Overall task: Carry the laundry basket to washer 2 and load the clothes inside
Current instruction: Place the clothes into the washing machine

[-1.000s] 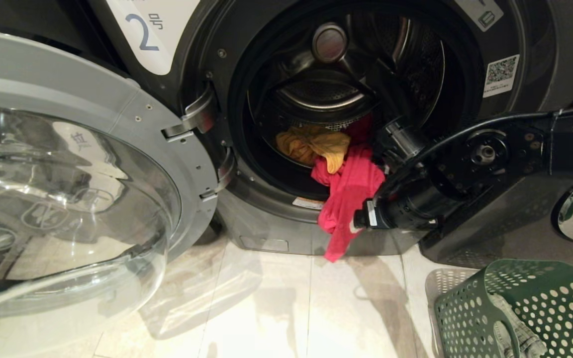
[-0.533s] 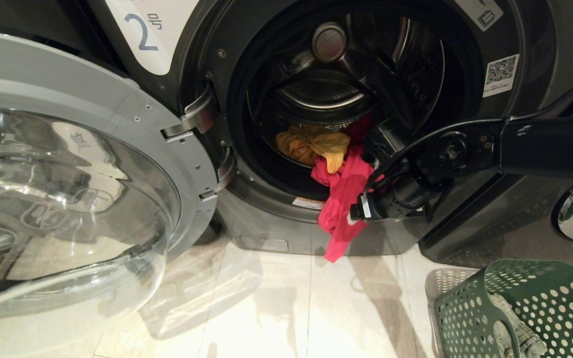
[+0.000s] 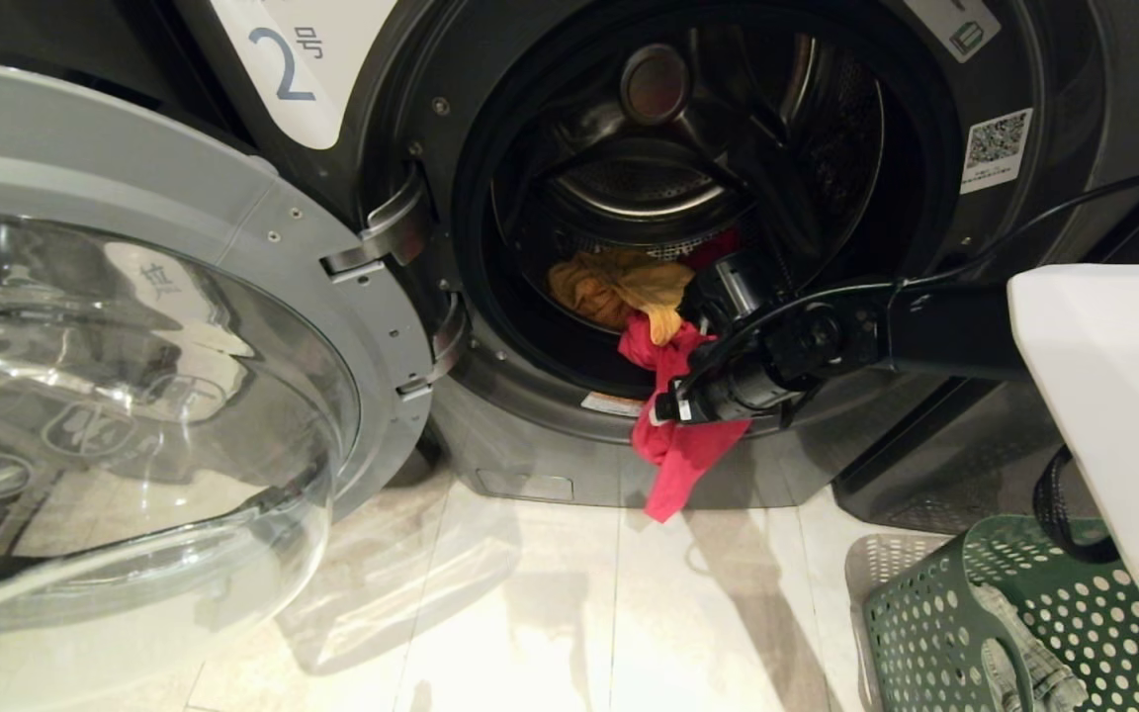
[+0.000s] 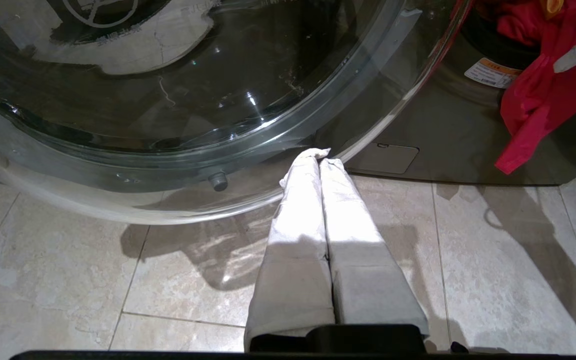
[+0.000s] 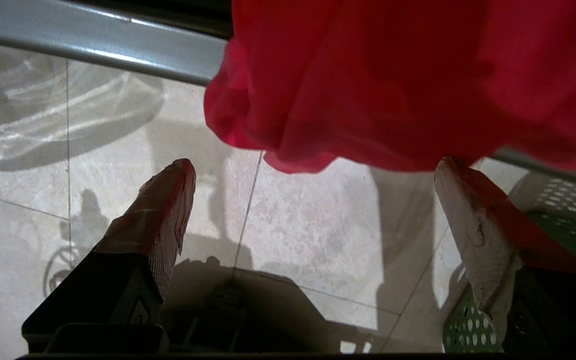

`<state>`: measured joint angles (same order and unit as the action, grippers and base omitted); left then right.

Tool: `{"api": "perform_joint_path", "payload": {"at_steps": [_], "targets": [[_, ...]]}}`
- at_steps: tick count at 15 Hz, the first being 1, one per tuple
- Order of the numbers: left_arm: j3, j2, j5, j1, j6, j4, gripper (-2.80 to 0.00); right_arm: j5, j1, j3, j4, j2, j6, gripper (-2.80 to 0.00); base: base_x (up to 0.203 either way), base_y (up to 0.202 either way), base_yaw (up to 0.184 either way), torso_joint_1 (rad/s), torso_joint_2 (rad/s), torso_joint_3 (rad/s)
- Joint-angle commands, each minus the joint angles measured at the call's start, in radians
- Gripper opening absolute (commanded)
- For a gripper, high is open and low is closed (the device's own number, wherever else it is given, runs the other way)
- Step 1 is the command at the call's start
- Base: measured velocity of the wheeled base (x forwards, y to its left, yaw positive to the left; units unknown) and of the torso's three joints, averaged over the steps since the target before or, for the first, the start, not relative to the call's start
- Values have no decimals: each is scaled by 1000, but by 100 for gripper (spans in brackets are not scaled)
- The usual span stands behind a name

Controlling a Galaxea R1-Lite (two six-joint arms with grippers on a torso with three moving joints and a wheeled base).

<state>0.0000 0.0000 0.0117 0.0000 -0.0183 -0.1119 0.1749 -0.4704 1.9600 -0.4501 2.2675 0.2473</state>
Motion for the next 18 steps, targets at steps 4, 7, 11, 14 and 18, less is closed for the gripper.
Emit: {"api": "perform_joint_path", "payload": {"at_steps": [4, 7, 11, 14, 18], "targets": [[40, 0, 0, 0, 0, -1, -280, 0, -3, 3, 10, 27, -2, 0, 0, 0, 0, 0, 0, 0], [40, 0, 1, 0, 0, -2, -280, 3, -2, 3, 14, 27, -2, 0, 0, 0, 0, 0, 0, 0], [40, 0, 1, 0, -1, -2, -280, 8, 10, 3, 14, 29, 2, 0, 0, 0, 0, 0, 0, 0], [40, 0, 1, 0, -2, 0, -280, 36, 27, 3, 29, 26, -6, 0, 0, 0, 0, 0, 0, 0], [40, 0, 1, 0, 0, 0, -280, 54, -5, -4, 72, -6, -11, 0, 0, 0, 0, 0, 0, 0]]}}
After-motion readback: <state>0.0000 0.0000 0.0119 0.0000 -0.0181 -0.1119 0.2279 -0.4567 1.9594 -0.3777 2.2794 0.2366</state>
